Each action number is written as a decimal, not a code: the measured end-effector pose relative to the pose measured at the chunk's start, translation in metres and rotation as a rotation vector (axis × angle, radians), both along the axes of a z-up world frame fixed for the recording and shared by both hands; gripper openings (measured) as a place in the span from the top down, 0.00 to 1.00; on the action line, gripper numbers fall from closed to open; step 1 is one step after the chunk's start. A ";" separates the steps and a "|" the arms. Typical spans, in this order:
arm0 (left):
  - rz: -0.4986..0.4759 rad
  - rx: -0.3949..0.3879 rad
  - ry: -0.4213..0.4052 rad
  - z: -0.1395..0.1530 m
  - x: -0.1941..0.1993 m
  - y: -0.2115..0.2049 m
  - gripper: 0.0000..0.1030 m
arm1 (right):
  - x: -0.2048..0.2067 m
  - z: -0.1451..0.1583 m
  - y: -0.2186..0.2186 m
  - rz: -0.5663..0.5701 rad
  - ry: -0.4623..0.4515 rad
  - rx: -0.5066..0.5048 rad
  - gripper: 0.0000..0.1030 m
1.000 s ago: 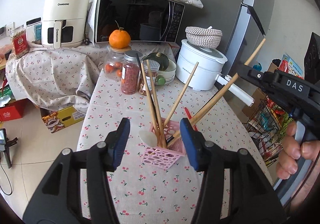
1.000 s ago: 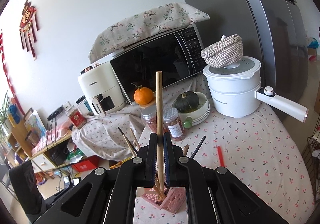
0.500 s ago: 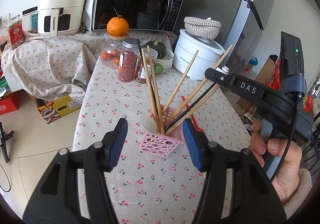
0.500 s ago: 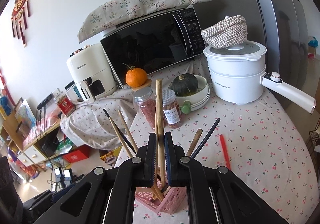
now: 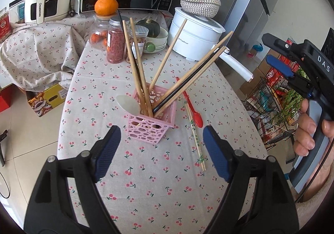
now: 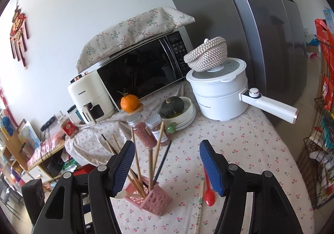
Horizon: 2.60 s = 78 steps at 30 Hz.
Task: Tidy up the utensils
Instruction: 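Grasp the paper-wrapped chopsticks with the right gripper, then grasp the red plastic spoon by its handle with the left gripper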
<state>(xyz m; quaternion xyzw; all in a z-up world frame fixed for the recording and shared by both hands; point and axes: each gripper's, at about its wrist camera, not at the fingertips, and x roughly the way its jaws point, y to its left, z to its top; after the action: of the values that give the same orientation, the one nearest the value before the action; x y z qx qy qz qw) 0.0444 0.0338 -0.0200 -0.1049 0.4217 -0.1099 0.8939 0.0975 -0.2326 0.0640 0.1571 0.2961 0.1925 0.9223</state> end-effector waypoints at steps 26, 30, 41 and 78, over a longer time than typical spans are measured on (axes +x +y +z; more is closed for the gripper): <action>-0.029 0.055 0.193 -0.040 0.015 -0.023 0.21 | 0.069 -0.164 0.019 0.146 0.547 -0.107 0.78; -0.032 0.048 0.200 -0.041 0.017 -0.022 0.21 | 0.088 -0.181 0.040 0.160 0.569 -0.130 0.82; -0.056 0.053 0.213 -0.044 0.016 -0.023 0.21 | 0.100 -0.203 0.079 0.123 0.511 -0.429 0.89; 0.158 0.397 0.186 -0.118 0.191 -0.201 0.72 | 0.045 -0.130 -0.136 -0.011 0.508 -0.098 0.95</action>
<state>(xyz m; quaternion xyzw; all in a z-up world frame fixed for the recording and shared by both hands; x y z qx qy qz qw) 0.2354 -0.1667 -0.1376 0.0305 0.5062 0.0559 0.8601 0.1421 -0.3686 -0.0662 0.1570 0.5263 0.1271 0.8259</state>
